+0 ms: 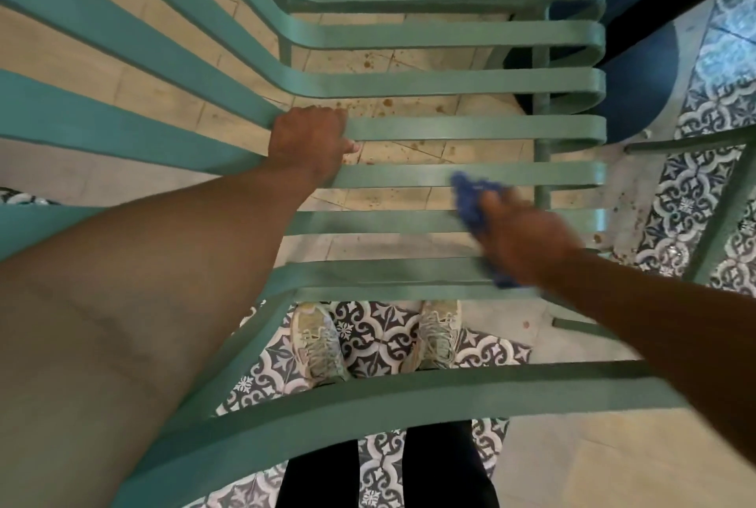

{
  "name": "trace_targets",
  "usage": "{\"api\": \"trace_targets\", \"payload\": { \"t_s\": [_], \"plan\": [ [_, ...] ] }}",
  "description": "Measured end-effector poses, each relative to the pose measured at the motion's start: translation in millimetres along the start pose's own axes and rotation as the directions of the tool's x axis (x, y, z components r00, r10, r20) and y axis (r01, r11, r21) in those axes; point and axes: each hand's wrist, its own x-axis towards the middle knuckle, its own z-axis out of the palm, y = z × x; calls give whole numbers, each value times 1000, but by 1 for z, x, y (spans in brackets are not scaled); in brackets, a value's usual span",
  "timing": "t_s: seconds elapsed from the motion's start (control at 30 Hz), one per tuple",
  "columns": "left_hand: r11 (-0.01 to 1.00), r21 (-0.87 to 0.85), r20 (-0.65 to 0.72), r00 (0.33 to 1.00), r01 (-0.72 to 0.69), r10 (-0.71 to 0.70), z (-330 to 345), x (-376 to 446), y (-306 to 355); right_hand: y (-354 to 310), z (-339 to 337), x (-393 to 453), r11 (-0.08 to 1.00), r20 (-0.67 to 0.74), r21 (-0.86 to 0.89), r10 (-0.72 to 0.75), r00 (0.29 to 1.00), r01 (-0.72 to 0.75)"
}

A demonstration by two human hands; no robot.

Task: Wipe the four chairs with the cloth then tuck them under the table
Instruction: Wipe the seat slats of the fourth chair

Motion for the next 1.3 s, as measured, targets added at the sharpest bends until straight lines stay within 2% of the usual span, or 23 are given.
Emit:
{"api": "trace_targets", "payload": {
  "t_s": [0.03, 0.07, 0.1, 0.17, 0.23, 0.3, 0.37, 0.4, 0.43, 0.47, 0.5, 0.57, 0.67, 0.7, 0.77, 0.83, 0.9, 0.97, 1.03, 1.1, 1.17, 1.23, 1.3],
  "plan": [
    [1000, 0, -5, 1000, -8, 8, 0, 0, 0, 26, -1, -10, 991, 8, -58, 123, 992, -122],
    [1000, 2, -10, 1000, -12, 12, -1, -1, 0, 47, -3, -19, 972, -22, -42, 230, 973, -231],
    [1000, 9, -14, 1000, -13, 13, -1, -1, 0, 60, -1, -20, 953, -7, -93, 289, 957, -288],
    [1000, 24, -14, 1000, -18, 18, -1, -2, 1, 48, -3, -14, 921, -22, -3, 390, 921, -390],
    [999, 35, -3, 1000, -19, 19, -2, -2, 2, 6, -5, 7, 889, -36, 194, 430, 902, -416],
    [999, 34, 13, 1000, -12, 12, -4, -2, 2, -69, -9, 31, 895, -23, 350, 303, 953, -277],
    [1000, 28, 31, 1000, 0, -1, -6, -2, 3, -162, -2, 40, 885, 15, 466, -25, 1000, 16],
    [1000, 31, 34, 999, -1, -1, -6, -2, 4, -199, 2, 38, 864, 37, 487, -172, 984, 132],
    [999, 39, 34, 999, -4, 2, -5, -2, 4, -220, 2, 36, 864, 69, 468, -243, 967, 184],
    [999, 46, 33, 999, -6, 5, -5, -1, 4, -227, 2, 35, 871, 42, 445, -253, 967, 208],
    [999, 45, 33, 999, -5, 4, -5, -1, 2, -218, 2, 33, 883, 6, 400, -269, 963, 244],
    [1000, 14, 39, 999, 4, -4, -4, -3, 1, -167, 4, 23, 877, -59, 246, -411, 910, 412],
    [1000, -11, 39, 999, 22, -22, -6, -3, 2, -49, 7, 3, 817, -11, -75, -574, 819, 572],
    [999, -23, 36, 999, 24, -23, -6, -3, 1, -15, 4, -6, 788, 26, -196, -590, 807, 583],
    [999, -36, 19, 1000, 19, -18, -3, -4, 1, 36, -3, -21, 807, 64, -320, -505, 861, 497],
    [998, -61, 7, 1000, 23, -23, -2, -5, -1, 44, -2, -17, 825, 28, -318, -484, 875, 467],
    [998, -65, 7, 1000, 25, -24, -1, -5, 1, 0, 9, 3, 761, -98, -354, -608, 788, 544],
    [1000, -20, 20, 1000, 17, -17, -3, -4, 2, -82, 19, 35, 733, -204, -296, -675, 709, 613],
    [1000, 23, 36, 999, 11, -11, -4, -1, 1, -154, 23, 65, 778, -291, -174, -626, 724, 603],
    [999, 31, 33, 999, 8, -9, -2, 1, 1, -175, 13, 79, 812, -315, -92, -573, 756, 577],
    [1000, 24, 29, 1000, 7, -8, -1, 1, 0, -144, 6, 75, 875, -340, -105, -479, 809, 473],
    [1000, 5, 12, 1000, 5, -5, -1, -1, 0, -85, -1, 67, 961, -359, 0, -259, 897, 277],
    [1000, -24, 2, 1000, 6, -6, 1, -3, -2, -19, -7, 61, 992, -443, 112, -3, 896, 59]
  ]
}}
